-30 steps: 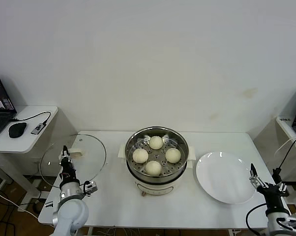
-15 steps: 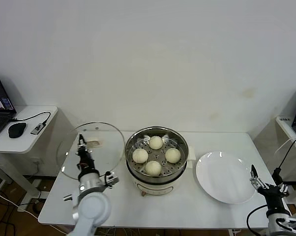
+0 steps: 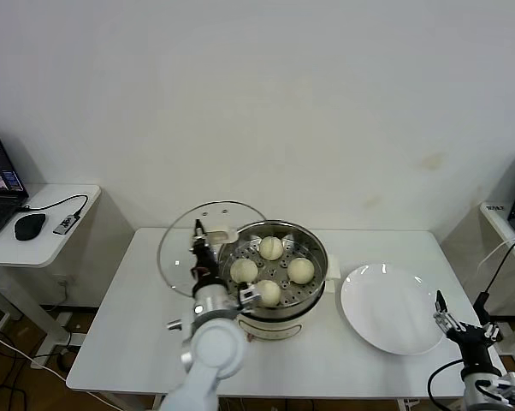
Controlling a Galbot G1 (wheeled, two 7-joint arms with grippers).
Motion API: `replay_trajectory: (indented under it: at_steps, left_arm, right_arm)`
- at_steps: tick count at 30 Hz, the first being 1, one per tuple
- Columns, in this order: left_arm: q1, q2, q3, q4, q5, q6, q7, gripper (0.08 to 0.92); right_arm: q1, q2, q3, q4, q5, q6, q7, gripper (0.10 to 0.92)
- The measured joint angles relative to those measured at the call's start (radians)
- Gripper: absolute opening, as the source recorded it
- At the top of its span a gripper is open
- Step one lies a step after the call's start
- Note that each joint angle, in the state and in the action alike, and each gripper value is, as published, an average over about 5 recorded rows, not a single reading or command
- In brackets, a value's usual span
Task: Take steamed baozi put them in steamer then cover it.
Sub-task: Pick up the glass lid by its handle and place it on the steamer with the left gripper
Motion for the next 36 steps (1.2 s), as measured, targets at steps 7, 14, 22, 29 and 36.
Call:
replay_trajectory:
  at_steps: [7,14,22,29,36]
  left_arm:
    - [-0.057,-0.037,0.081,0.058,0.001,0.000,0.015,0.136]
    - [-0.090,-0.056,0.152,0.093,-0.043,0.000,0.007,0.136]
    - [-0.101,-0.068,0.187,0.132,-0.095,0.000,-0.007,0.136]
    - [-0.108,-0.073,0.195,0.177,-0.071,0.000,-0.014,0.136]
    - [-0.105,-0.077,0.192,0.208,-0.023,0.000,-0.014,0.136]
  right_arm:
    - [0.003,0.008,-0.001,-0.011,-0.008,0.001,-0.001,0.823]
    - [-0.001,0.011,0.002,-0.011,-0.012,0.003,-0.001,0.823]
    - [-0.001,0.011,0.008,-0.007,-0.014,0.003,-0.002,0.823]
    - [0.001,0.012,0.009,-0.006,-0.017,0.005,-0.004,0.823]
    - [0.003,0.014,0.009,-0.003,-0.018,0.005,-0.005,0.823]
